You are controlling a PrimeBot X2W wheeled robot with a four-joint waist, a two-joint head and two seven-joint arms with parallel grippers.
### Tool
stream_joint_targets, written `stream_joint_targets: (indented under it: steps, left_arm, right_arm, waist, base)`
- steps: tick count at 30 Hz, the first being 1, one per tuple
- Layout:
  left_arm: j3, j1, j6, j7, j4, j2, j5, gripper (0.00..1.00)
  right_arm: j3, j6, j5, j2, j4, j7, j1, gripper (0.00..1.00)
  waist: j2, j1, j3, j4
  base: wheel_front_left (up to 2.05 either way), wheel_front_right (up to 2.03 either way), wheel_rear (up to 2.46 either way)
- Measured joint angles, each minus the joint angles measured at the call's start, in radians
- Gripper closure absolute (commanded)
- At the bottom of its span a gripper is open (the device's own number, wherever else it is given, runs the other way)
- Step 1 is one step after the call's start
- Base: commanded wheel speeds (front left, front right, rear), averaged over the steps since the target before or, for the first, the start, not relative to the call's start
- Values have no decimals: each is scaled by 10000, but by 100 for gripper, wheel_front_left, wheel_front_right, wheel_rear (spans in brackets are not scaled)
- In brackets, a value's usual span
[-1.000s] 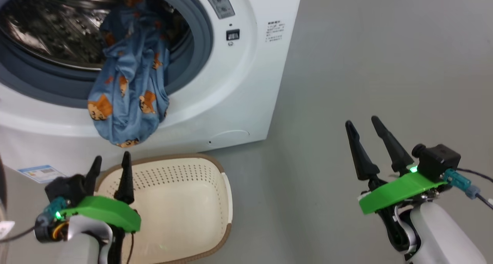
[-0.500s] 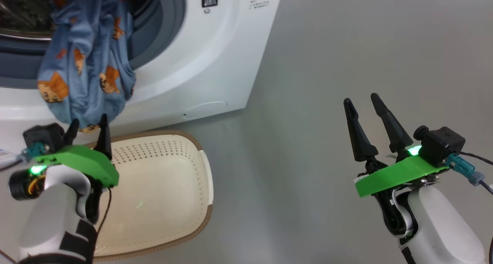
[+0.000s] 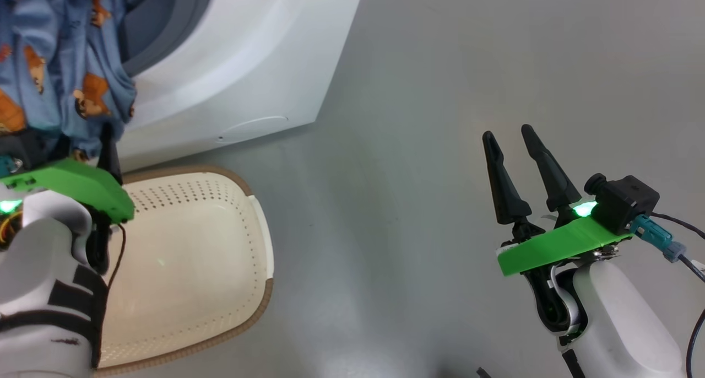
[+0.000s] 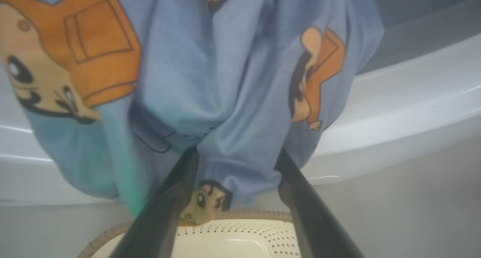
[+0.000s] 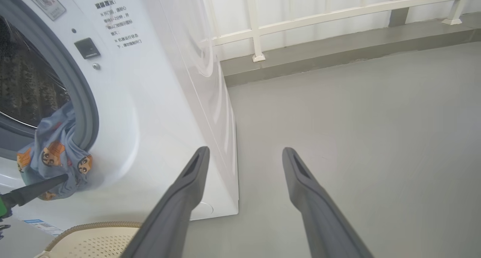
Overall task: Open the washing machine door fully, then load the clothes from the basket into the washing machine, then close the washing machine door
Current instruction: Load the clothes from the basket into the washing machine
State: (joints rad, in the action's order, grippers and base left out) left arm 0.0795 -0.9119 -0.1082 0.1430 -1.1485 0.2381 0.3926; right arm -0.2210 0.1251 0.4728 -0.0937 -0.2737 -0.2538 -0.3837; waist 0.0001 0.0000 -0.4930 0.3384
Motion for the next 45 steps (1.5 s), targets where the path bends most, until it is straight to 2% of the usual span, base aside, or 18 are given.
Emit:
stream_joint_targets:
  steps: [11,12,13,15,28,32,34,35,37,45]
  left_arm:
    - [-270,-818,301,740,-702,245,267,0]
    - [-291,-868,301,786,-740,247,313,8]
    - [-316,-900,299,811,-740,245,359,27]
    - [-324,-907,293,924,-746,236,391,100]
    - [132,-809,-73,1051,-717,-125,368,100]
    - [196,-617,-146,1051,-67,-199,355,100]
    - [242,-518,-159,1053,485,-272,316,100]
    - [314,-510,-186,1099,1246,-326,280,100]
    - [341,-560,-190,1124,1540,-314,280,100]
    - [500,-2349,-59,681,1406,-86,115,100]
  right_arm:
    - [17,0,-46,203,61,0,-35,0]
    - [35,0,-73,207,67,0,-35,0]
    - [50,0,-75,213,69,0,-35,0]
    - [81,0,-75,228,69,0,-35,0]
    - [88,0,-105,196,-12,0,-170,0]
    - [88,0,-105,151,-35,0,-167,0]
    - [88,0,-105,138,-50,0,-167,0]
    - [79,0,-105,134,-61,0,-166,0]
    - [71,0,-105,136,-56,0,-166,0]
    - [4,0,-100,244,44,0,-169,0]
  waist:
    - [0,0,-425,362]
    - [0,0,-442,361]
    - [0,0,-449,347]
    - [0,0,-452,304]
    - [0,0,-126,-176]
    - [0,0,-27,-305]
    - [0,0,36,-387]
    - [0,0,108,-486]
    - [0,0,103,-519]
    - [0,0,-427,-406]
  base:
    - [0,0,0]
    - [0,0,0]
    - [0,0,0]
    - [0,0,0]
    - [0,0,0]
    - [0,0,0]
    - [0,0,0]
    - [0,0,0]
    - [0,0,0]
    - [0,0,0]
